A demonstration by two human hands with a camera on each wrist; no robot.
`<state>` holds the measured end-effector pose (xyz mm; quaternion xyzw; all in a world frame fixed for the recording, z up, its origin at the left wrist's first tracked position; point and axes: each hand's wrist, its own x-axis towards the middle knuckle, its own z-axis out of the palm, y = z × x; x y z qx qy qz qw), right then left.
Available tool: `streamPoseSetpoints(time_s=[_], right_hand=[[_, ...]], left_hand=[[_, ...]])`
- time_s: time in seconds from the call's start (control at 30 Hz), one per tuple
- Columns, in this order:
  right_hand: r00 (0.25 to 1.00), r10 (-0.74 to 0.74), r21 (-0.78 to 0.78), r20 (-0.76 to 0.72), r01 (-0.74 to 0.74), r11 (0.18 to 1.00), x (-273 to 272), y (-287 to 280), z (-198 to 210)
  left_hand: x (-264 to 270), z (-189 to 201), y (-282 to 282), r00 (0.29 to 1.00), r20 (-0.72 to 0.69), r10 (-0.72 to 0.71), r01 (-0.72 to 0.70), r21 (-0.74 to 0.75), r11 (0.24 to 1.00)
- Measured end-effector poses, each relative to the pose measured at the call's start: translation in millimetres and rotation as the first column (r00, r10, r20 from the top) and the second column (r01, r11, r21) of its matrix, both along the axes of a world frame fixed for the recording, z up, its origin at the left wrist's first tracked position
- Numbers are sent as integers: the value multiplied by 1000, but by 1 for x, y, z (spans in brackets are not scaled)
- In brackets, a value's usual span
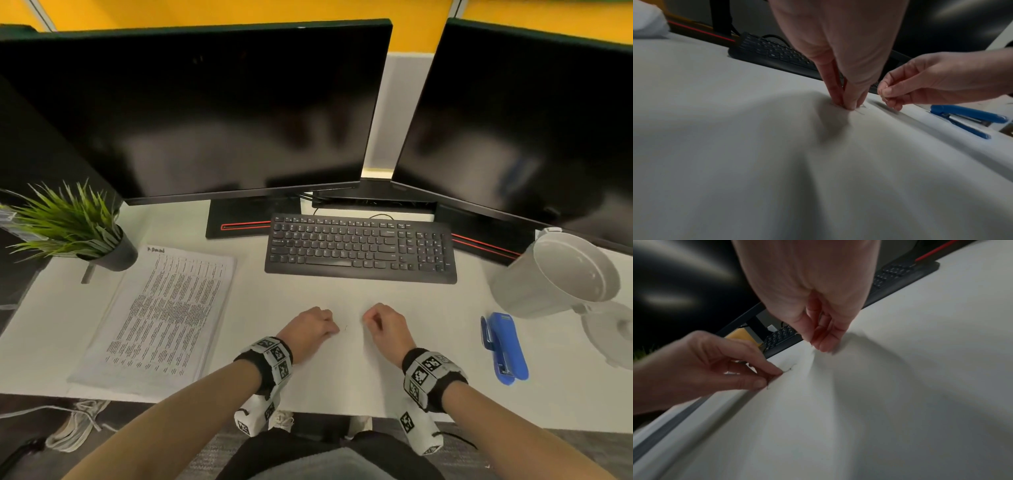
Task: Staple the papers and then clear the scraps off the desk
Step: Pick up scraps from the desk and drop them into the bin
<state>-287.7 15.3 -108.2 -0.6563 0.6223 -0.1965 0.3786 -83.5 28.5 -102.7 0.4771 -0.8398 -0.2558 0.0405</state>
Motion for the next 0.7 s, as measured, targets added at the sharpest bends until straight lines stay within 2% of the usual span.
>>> streamPoseSetpoints(time_s=[0.27, 0.4, 0.47, 0.53, 0.6, 0.7], right_hand=[[988, -118, 92, 102, 109, 990, -5, -1, 4], [976, -169, 128, 135, 152, 980, -7, 0, 12], [962, -213, 154, 174, 187, 970, -10, 1, 15], [936, -267, 182, 229, 228, 956, -15, 1, 17], [895, -333, 211, 298, 278, 937, -22, 2, 22], [816, -420, 246, 398, 346, 905, -36, 6, 36]], left_hand=[[-2, -1, -4, 982, 103, -161, 169, -79, 982], [-2, -6, -7, 950, 214, -228, 273, -209, 939], [-8, -5, -8, 955, 187, -228, 259, -163, 952], [-12, -2, -10, 988, 96, -125, 133, -83, 988], [-14, 4, -12, 997, -25, 71, -69, 89, 994], [-16, 12, -23, 925, -192, 329, -274, 264, 925]])
